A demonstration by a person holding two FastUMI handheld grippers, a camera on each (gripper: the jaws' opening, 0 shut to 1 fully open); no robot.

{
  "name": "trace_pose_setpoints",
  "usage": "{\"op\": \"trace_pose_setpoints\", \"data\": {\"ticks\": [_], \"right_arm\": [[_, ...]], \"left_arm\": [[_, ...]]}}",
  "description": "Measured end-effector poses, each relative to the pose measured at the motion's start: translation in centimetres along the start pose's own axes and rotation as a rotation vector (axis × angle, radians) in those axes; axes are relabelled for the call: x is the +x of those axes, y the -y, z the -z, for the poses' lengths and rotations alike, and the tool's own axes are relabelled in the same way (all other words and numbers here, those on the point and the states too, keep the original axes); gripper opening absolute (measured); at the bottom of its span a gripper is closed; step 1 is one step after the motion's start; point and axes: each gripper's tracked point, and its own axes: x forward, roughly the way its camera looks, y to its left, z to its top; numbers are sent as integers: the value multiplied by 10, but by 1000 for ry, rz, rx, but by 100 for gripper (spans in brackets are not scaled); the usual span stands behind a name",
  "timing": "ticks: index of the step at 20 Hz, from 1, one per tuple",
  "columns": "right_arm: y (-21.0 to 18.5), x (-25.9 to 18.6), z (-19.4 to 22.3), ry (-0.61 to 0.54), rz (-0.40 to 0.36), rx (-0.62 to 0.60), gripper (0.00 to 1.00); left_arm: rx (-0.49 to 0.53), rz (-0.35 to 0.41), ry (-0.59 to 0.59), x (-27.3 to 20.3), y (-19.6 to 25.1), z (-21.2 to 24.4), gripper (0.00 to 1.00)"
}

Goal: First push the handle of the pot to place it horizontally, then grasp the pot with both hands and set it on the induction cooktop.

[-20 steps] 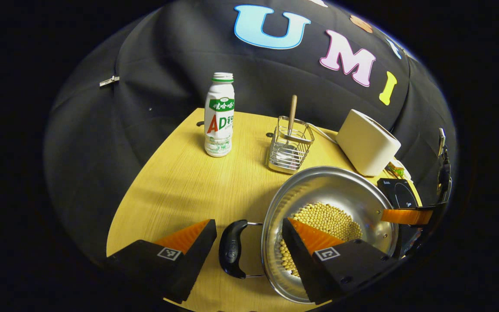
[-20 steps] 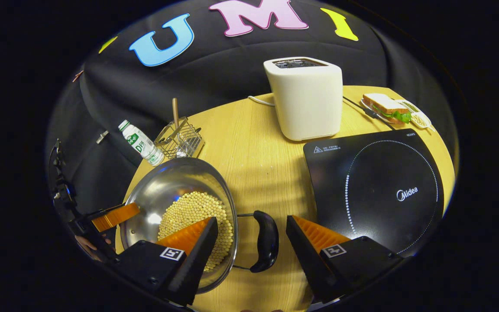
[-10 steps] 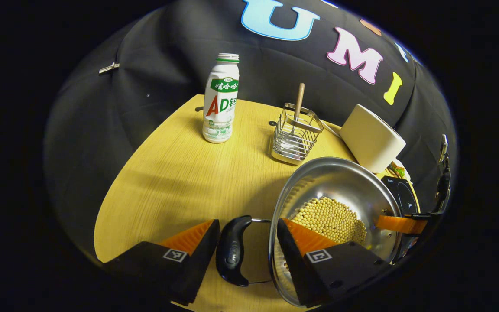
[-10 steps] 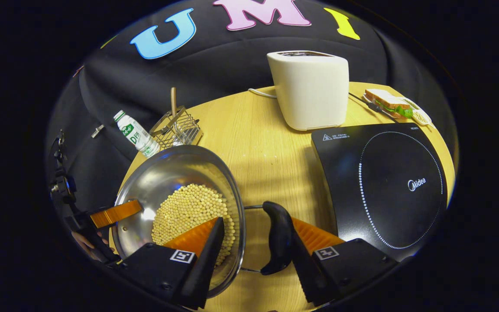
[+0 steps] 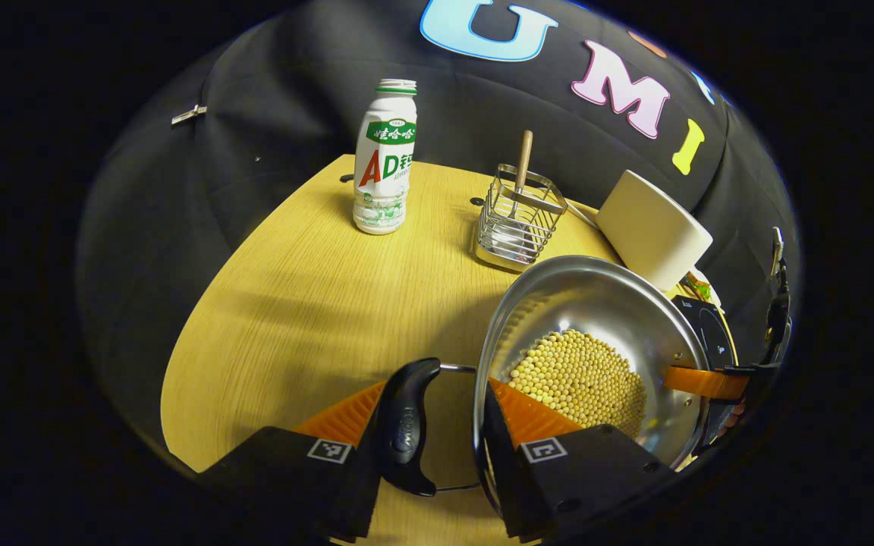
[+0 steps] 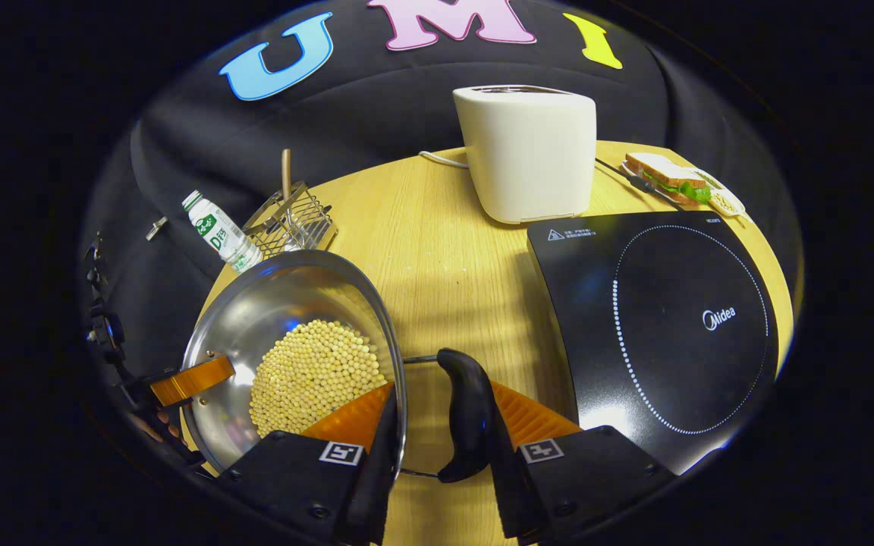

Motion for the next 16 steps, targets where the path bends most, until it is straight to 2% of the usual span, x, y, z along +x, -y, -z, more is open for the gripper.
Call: {"op": "trace_pose_setpoints", "data": {"ticks": [2,3,4,10,16], "right_arm": [[-2,-1,3,-10,-4,-25,53],[-2,-5,4,-12,0,-29,57],[-3,-5,7,-15,-6,-39,54],[-4,-25,-7,31,-32,-55,54],[12,-59,-30,63,-40,-34,54]], "left_arm": [[-11,-8,9,-5,0,0,63],[-5,-13,13,-9,0,2,61],[0,-18,17,-11,0,3,60],[-8,-25,44,-33,8,-2,60],[16,-15,75,-57,39,-20,60]]}}
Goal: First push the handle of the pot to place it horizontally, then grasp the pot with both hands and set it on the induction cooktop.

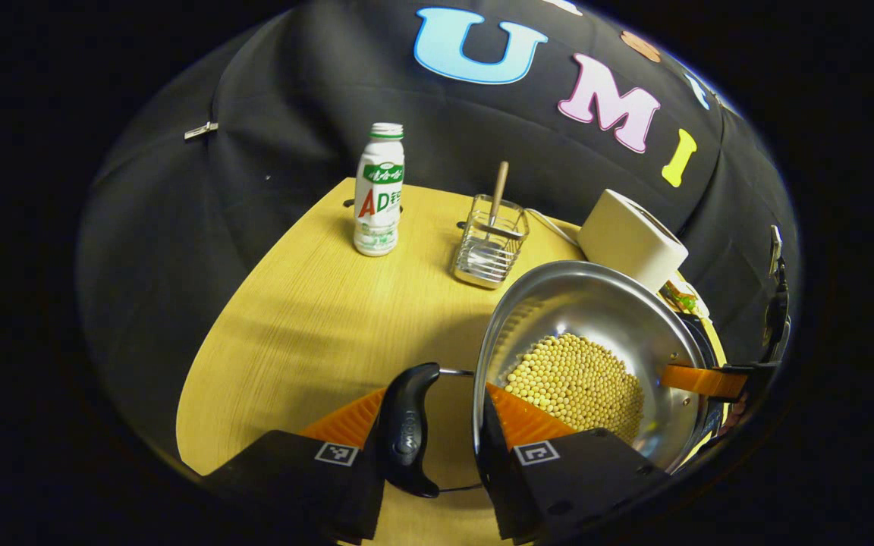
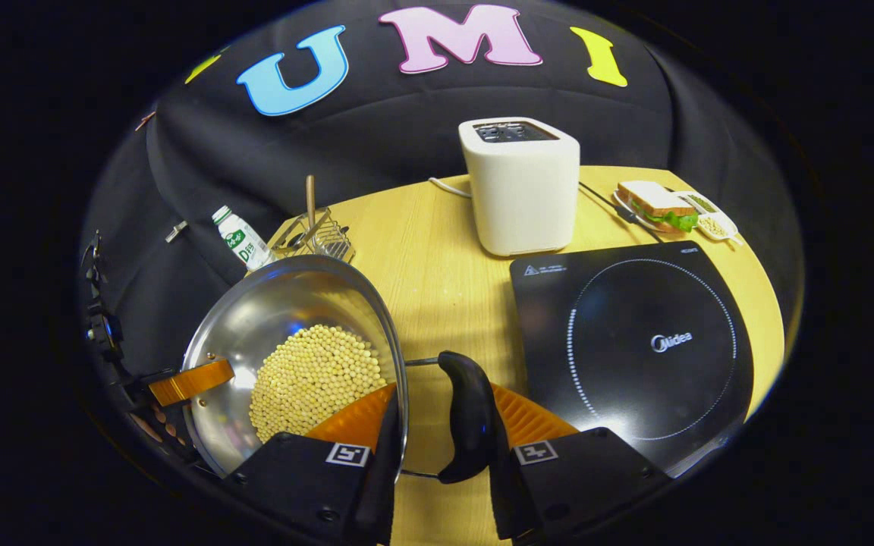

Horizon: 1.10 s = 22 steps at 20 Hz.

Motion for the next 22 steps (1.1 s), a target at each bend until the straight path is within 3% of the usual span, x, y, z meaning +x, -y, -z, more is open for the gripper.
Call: {"op": "trace_pose_setpoints", "data": {"ticks": [4,5,6,22], "right_arm": [[22,-23,-19,26,4,14,54],[29,-28,-24,34,5,15,49],[36,-34,-28,40,6,16,54],[193,-84,-77,83,51,57,54]], "left_arm": [[14,16,14,-12,33,-14,59],[17,22,20,-13,42,-16,59],[18,27,22,-14,51,-18,59],[34,96,15,2,226,-21,59]]}}
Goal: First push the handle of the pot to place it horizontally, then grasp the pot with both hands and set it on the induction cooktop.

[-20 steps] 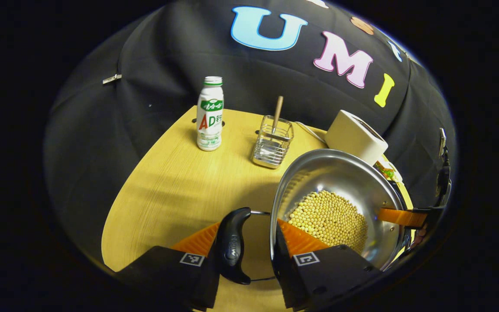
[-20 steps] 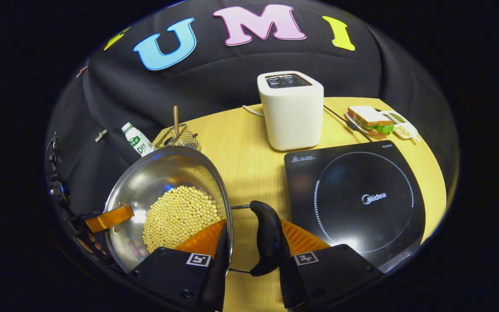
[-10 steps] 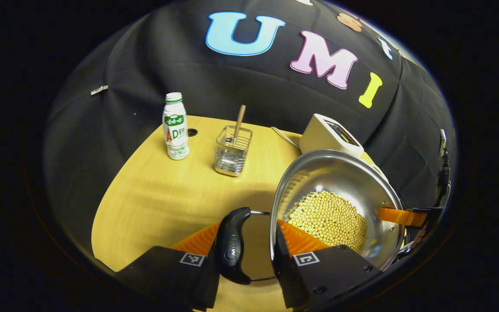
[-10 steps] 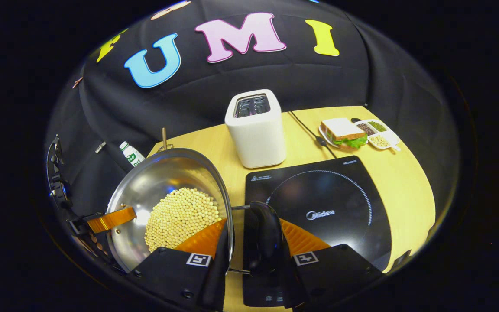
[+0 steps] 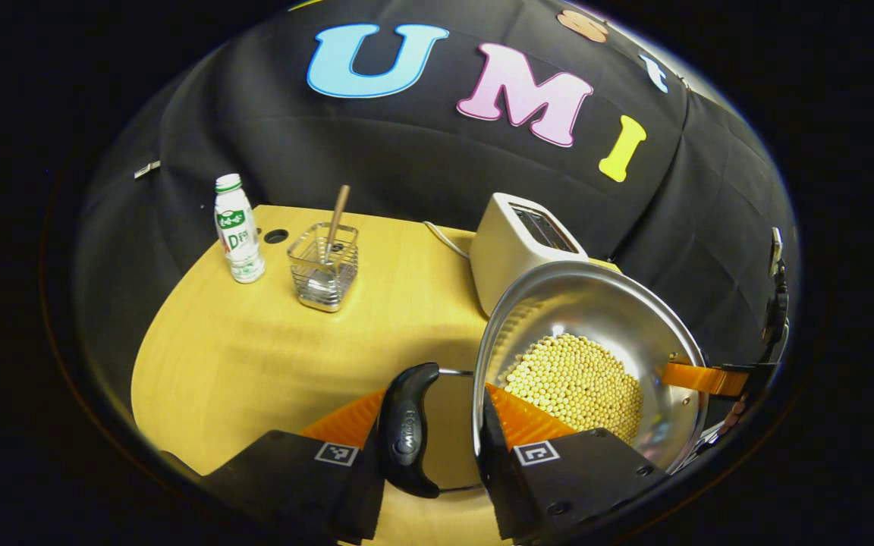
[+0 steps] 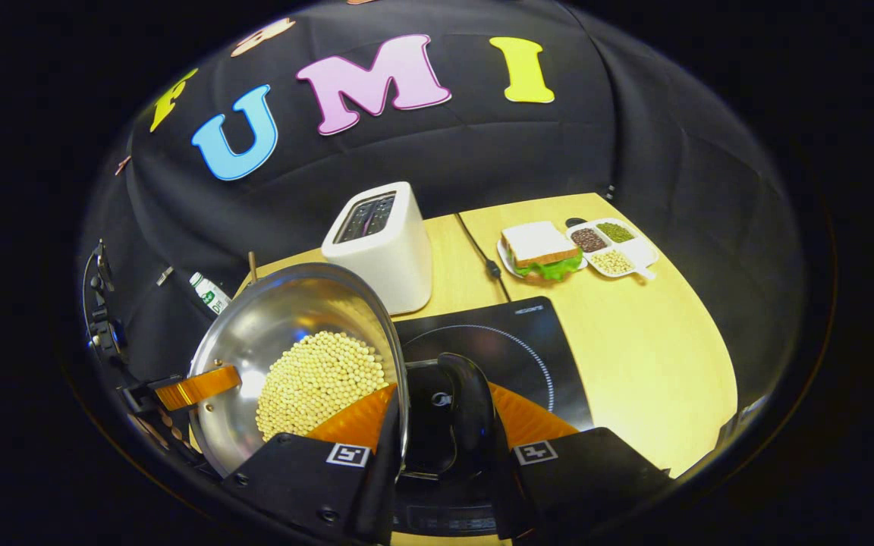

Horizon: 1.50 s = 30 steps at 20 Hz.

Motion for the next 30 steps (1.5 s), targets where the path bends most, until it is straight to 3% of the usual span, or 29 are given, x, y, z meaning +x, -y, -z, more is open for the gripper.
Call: {"op": "trace_pose_setpoints", "data": {"ticks": [1,2,3,4,6,7,16,30], "right_arm": [[11,0,-1,-2,4,3,49],[21,-1,0,-5,8,8,54],[31,-1,0,-6,11,13,49],[40,0,-1,-8,14,20,54],[56,1,-1,-12,17,30,49],[63,2,-1,-14,18,33,54],[115,21,-3,-33,46,57,54],[133,52,5,-72,40,69,54]], "left_arm": [[3,2,-5,2,9,3,59],[8,4,-8,6,18,5,60],[13,6,-10,10,27,6,59],[17,7,-12,14,35,7,59],[21,8,-18,21,51,12,59],[20,9,-22,23,57,15,59],[21,22,-40,61,99,31,60],[16,3,-45,88,108,43,60]]}}
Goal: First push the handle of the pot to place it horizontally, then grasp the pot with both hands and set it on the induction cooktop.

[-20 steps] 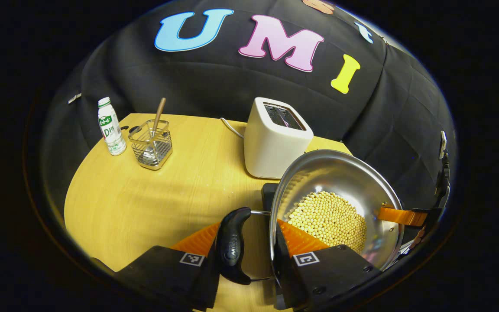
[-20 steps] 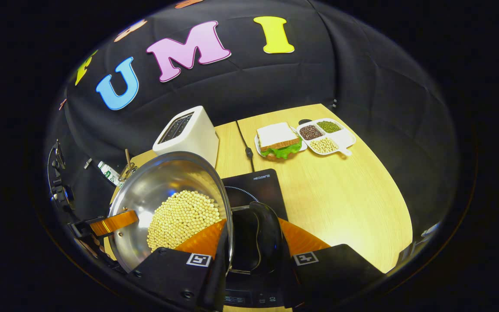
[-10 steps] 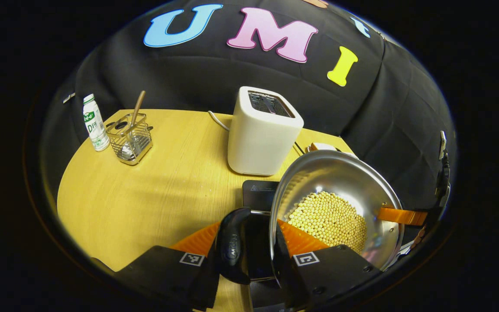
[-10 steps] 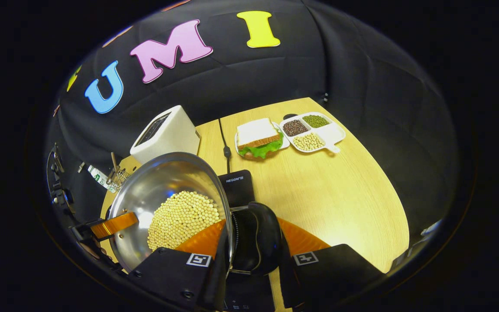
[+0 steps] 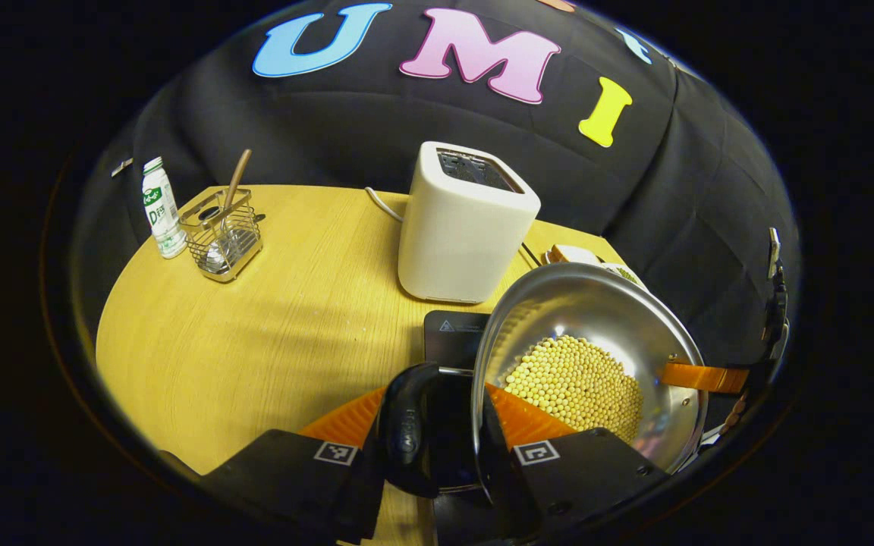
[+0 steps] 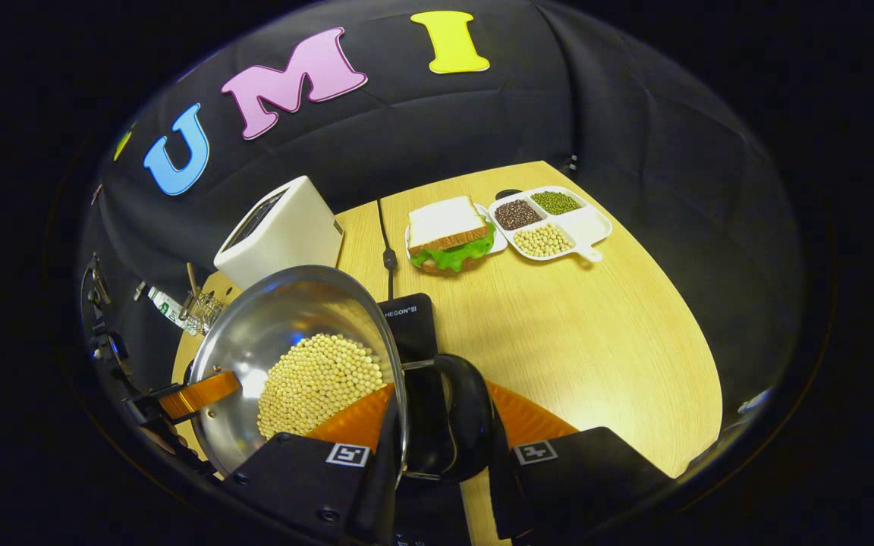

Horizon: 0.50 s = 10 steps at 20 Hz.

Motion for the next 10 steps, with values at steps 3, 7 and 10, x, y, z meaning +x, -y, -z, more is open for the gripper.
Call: {"op": "trace_pose_setpoints", "data": {"ticks": [3,7,10], "right_arm": [[1,2,0,3,-15,3,54],[1,4,-1,4,-13,4,57],[2,3,0,4,-12,2,58]], "left_arm": [[-4,-8,2,2,-1,1,61],[17,-33,-4,1,-1,4,66],[-3,-52,-8,0,-1,2,68]]}}
